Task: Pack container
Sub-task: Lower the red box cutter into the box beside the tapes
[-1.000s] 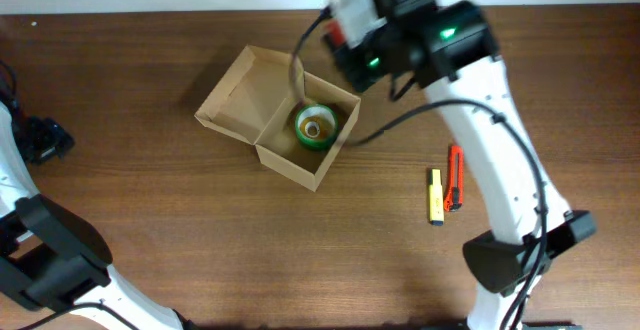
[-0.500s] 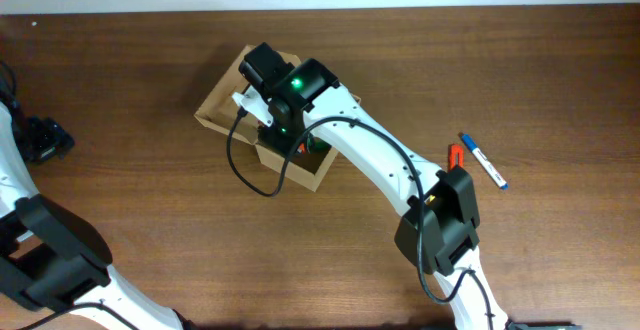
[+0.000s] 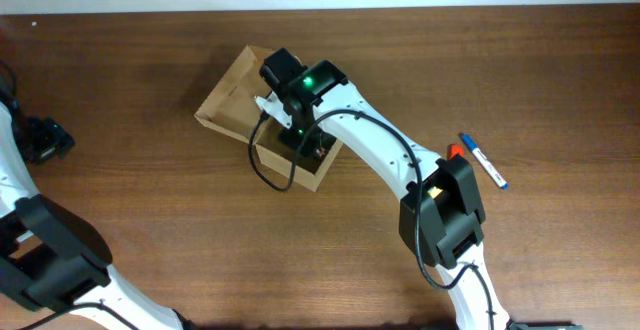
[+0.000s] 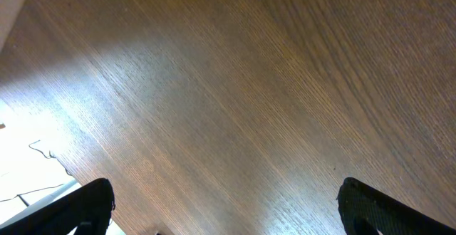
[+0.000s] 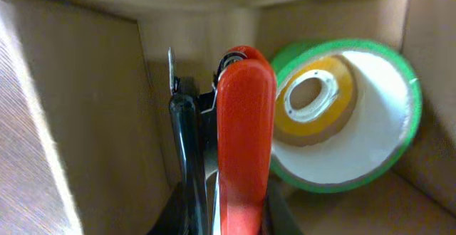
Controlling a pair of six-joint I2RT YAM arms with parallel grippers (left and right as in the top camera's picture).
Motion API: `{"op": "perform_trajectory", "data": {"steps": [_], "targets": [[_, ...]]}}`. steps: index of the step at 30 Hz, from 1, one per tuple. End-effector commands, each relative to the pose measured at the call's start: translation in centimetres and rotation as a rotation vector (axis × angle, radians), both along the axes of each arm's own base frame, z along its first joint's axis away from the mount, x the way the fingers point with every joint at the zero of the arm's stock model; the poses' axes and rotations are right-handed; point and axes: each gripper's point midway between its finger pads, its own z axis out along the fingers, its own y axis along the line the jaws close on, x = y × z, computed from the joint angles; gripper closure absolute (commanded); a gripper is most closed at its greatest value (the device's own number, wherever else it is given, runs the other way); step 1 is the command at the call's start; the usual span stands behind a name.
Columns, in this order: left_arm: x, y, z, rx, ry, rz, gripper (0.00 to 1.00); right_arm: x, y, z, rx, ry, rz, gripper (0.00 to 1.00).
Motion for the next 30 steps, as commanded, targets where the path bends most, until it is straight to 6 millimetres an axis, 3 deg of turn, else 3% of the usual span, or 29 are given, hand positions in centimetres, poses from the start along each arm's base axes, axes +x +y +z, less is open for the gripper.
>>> {"op": "perform_trajectory", "data": {"steps": [1, 18, 24, 30], "targets": [[-0.4, 0.1, 0.8, 0.013, -0.012, -0.006, 0.00, -0.4, 0.3, 0.0, 0.025, 0.017, 0.023, 0.96], [-0.4, 0.1, 0.8, 0.013, -0.012, -0.006, 0.00, -2.5, 2.5, -0.3, 0.045, 0.045, 0.079, 0.96], [-0.4, 0.1, 0.8, 0.013, -0.012, -0.006, 0.00, -3.3, 1.7, -2.6, 0.013, 0.075, 0.077, 0.96], [-0.4, 0.1, 0.8, 0.013, -0.012, -0.006, 0.00, -3.1, 1.4, -2.8, -0.002, 0.066, 0.073, 0.96]]}}
